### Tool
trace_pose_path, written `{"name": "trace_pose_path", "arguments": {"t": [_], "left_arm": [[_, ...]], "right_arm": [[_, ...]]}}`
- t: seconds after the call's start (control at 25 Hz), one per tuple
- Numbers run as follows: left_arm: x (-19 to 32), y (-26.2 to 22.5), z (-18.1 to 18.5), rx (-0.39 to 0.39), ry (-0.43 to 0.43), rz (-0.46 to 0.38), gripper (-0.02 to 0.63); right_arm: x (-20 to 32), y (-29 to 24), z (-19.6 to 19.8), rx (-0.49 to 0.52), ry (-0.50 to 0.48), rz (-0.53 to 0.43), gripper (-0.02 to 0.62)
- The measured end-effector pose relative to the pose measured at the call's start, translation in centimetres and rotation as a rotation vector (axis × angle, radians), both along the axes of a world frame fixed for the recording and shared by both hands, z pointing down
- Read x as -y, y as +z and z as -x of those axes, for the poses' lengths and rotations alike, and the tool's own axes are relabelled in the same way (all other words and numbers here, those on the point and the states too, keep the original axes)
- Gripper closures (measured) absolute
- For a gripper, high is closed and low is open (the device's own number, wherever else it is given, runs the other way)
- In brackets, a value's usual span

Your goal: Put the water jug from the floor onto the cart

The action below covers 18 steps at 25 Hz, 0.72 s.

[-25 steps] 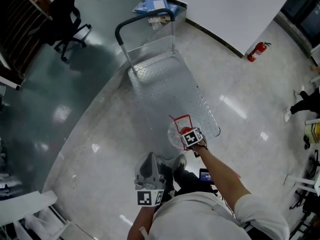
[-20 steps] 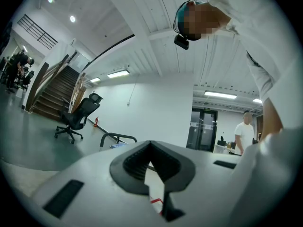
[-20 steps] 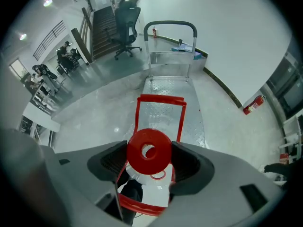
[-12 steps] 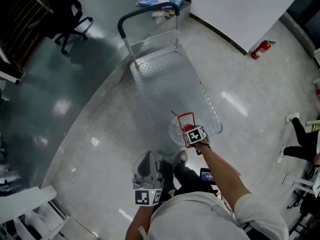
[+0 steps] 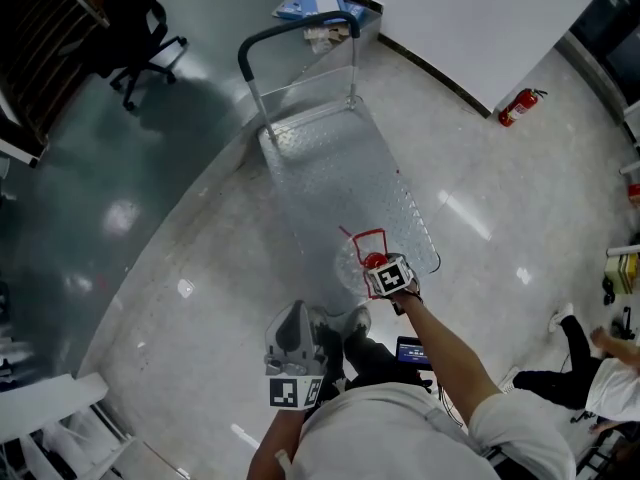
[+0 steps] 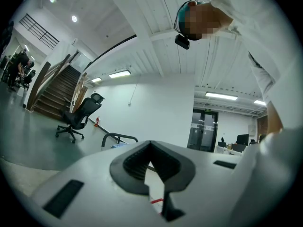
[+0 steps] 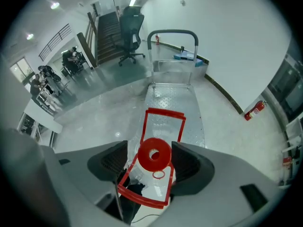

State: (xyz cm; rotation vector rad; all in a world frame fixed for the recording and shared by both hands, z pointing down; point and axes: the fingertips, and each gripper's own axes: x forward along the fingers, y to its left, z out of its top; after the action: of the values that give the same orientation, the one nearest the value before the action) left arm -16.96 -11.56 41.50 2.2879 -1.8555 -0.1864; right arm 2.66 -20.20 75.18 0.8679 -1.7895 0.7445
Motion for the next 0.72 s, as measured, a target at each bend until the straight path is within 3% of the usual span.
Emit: {"name": "trace_pose_path", "arguments": {"t": [0.16,0.2,0.28,0.32,0.44,0.56,0.64,0.72], "left_arm": [[0.3,-0.9,-0.4,0.003,0.020,-0.029,0.603],[0.3,-1.3,-0.5,0.006,0.028,-0.036,0.603],[0.3,-2.1,-0.9,0.009,0.045,-0.047,0.603],[0.5,-2.5,-1.0,0.007,0.052,-0.051,0.603],[1.1,-3.6,-1.8,0.001,0.071,-0.059,0.603],[1.0,-4.4,-3.2,0.006,0.106,-0.064,0.603],[0.8,-4.3,-4.0,0.005,0.133,-0.049,0.603],[0.6,-3.6,-4.6,-0.010,0.149,-0.026,0.603]], "right_arm": [[1.9,-8.0,0.4,0.114,0.040,-0.190,0.317],[2.2,-10.6,0.2,0.141,0.069,-0.263,0.359],[2.6,-16.6,-0.9,0.188,0.143,-0.430,0.505],[2.6,-19.7,-1.4,0.220,0.179,-0.515,0.538],[1.6,-28.4,-2.9,0.343,0.260,-0.761,0.579],[-1.5,-35.6,-4.0,0.426,0.271,-0.966,0.583],[-3.5,-37.2,-4.0,0.422,0.260,-1.004,0.583],[-4.9,-36.4,-3.4,0.433,0.255,-0.974,0.583]]}}
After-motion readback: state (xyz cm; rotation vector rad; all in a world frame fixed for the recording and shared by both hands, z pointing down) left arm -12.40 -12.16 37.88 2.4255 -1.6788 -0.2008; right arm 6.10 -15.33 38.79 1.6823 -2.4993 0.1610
